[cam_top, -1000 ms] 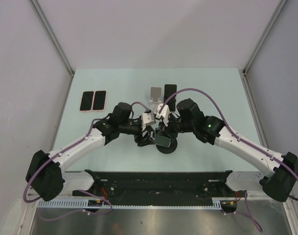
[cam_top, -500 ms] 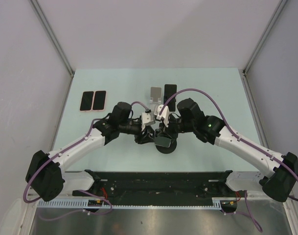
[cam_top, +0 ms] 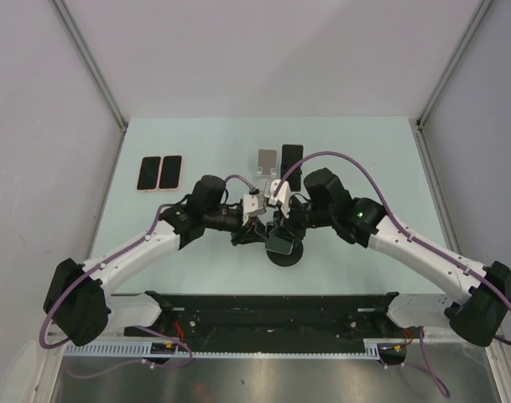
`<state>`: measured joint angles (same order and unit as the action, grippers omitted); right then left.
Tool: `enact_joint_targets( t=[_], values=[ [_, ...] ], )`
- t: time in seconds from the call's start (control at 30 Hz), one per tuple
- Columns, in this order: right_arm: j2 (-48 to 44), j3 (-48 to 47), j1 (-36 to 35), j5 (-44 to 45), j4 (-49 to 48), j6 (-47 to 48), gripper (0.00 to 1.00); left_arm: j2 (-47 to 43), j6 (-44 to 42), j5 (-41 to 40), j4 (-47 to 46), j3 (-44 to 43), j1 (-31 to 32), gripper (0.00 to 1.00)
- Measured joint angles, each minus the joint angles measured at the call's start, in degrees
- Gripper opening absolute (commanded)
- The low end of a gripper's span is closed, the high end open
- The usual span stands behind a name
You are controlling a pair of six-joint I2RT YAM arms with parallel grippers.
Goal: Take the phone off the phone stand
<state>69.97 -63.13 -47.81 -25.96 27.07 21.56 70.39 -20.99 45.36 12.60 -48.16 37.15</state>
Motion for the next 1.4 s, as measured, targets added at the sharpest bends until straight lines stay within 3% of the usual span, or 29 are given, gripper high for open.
enact_joint_targets(
  t=[0.67, 1.03, 1.13, 1.23, 1.37, 1.4],
  values=[
    [-1.3, -0.7, -0.8, 0.2, 3.1, 1.4, 0.0, -3.8, 0.4, 3.8, -0.7, 2.2, -1.7, 0.0],
    [-2.1, -0.8, -1.0, 0.0, 3.3, 1.9, 0.0, -3.2, 1.1, 11.2, -1.5, 2.4, -5.0, 0.01],
    [-2.1, -0.8, -1.5, 0.1, 3.4, 2.6, 0.0, -2.4, 1.5, 12.4, -1.6, 2.3, -5.5, 0.05],
    [-2.1, -0.8, -1.7, 0.3, 3.3, 3.0, 0.0, -1.8, 1.6, 13.2, -1.7, 2.1, -5.8, 0.16],
    [-2.1, -0.8, -2.0, 0.7, 3.2, 3.3, 0.0, -0.6, 2.1, 13.4, -1.2, 1.1, -6.2, 0.41],
    [-2.1, -0.8, -2.1, 0.9, 3.2, 3.4, 0.0, -0.3, 2.5, 13.4, -0.9, 0.8, -6.3, 0.43]
  ],
)
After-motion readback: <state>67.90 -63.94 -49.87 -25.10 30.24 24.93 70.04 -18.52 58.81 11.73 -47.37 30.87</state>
